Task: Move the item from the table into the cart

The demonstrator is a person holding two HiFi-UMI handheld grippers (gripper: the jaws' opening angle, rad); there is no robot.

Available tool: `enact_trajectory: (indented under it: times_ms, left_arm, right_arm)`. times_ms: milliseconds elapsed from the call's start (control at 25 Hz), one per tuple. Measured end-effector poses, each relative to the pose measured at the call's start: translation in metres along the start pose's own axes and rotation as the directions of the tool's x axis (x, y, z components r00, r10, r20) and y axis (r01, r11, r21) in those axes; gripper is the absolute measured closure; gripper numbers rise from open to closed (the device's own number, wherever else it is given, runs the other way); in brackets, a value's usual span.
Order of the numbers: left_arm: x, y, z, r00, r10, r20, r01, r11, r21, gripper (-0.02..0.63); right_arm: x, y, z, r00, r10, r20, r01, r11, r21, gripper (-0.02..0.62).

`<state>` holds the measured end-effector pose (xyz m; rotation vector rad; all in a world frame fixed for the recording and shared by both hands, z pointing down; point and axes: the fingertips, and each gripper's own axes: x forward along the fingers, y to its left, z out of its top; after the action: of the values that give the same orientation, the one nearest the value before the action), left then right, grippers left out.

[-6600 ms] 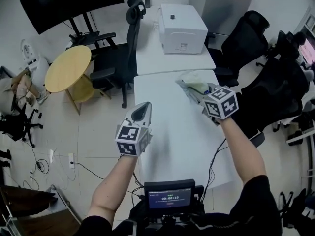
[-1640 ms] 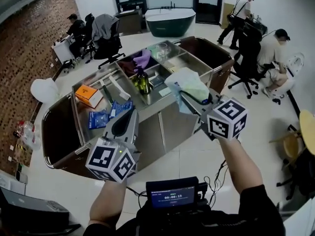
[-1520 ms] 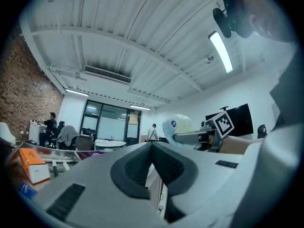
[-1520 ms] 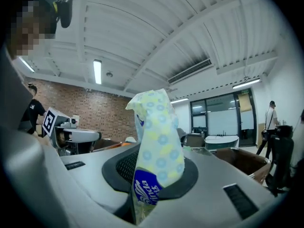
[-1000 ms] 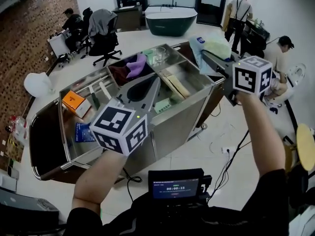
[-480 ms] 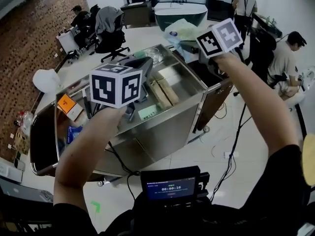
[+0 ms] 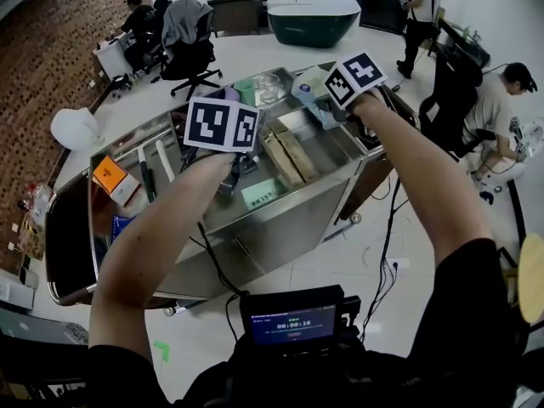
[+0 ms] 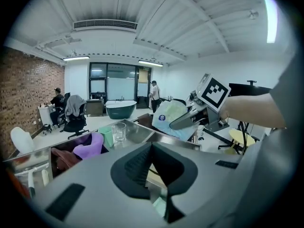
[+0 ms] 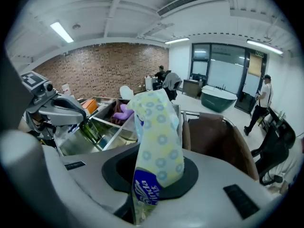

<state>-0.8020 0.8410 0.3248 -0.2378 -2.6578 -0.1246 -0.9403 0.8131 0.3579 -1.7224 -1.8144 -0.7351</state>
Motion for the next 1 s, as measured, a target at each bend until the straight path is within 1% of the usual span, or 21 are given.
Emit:
enact_trajectory:
  times_ms: [120,280,400,560,720,880,960,1000]
  left_arm:
    - [0.011,0.011,-0.009,0.999,-0.001,-0.033,0.001,1.000,-0.013,0.606]
    - [0.032,0.017,-0.021,0.997,-0.026,-0.070,0.023,0.999,-0.041,0.606]
    - [0.047,0.016,-0.029,0.995,-0.039,-0.094,0.035,0.998,-0.045,0.606]
    - [0.067,0.019,-0.028,0.996,-0.017,-0.085,0.012,0.998,-0.056,0.606]
    - [0.082,0.013,-0.035,0.993,-0.045,-0.106,0.037,0.996,-0.078,0.606]
    - [0.084,0.012,-0.033,0.994,-0.053,-0.093,0.045,0.995,-0.089,0.606]
    - [0.084,0.008,-0.034,0.993,-0.064,-0.095,0.055,0.994,-0.090,0.606]
    - [0.084,0.005,-0.034,0.993,-0.068,-0.097,0.060,0.994,-0.087,0.606]
  right_arm:
    - [0.025,-0.002,-0.011,0.998,0.000,-0.062,0.001,1.000,0.014,0.543]
    - [0.054,0.000,-0.026,0.992,0.007,-0.129,-0.005,1.000,0.018,0.543]
    - [0.071,0.001,-0.041,0.984,0.019,-0.177,-0.010,0.999,0.052,0.543]
    - [0.084,-0.008,-0.057,0.968,-0.017,-0.251,0.032,0.998,0.055,0.543]
    - [0.095,-0.008,-0.076,0.948,-0.018,-0.319,0.037,0.998,0.053,0.541]
    - [0.097,-0.008,-0.079,0.927,-0.038,-0.372,0.046,0.999,0.013,0.540]
    - [0.098,-0.008,-0.082,0.923,-0.036,-0.382,0.045,0.999,0.016,0.536]
    - [0.097,-0.008,-0.083,0.923,-0.037,-0.382,0.047,0.999,0.016,0.521]
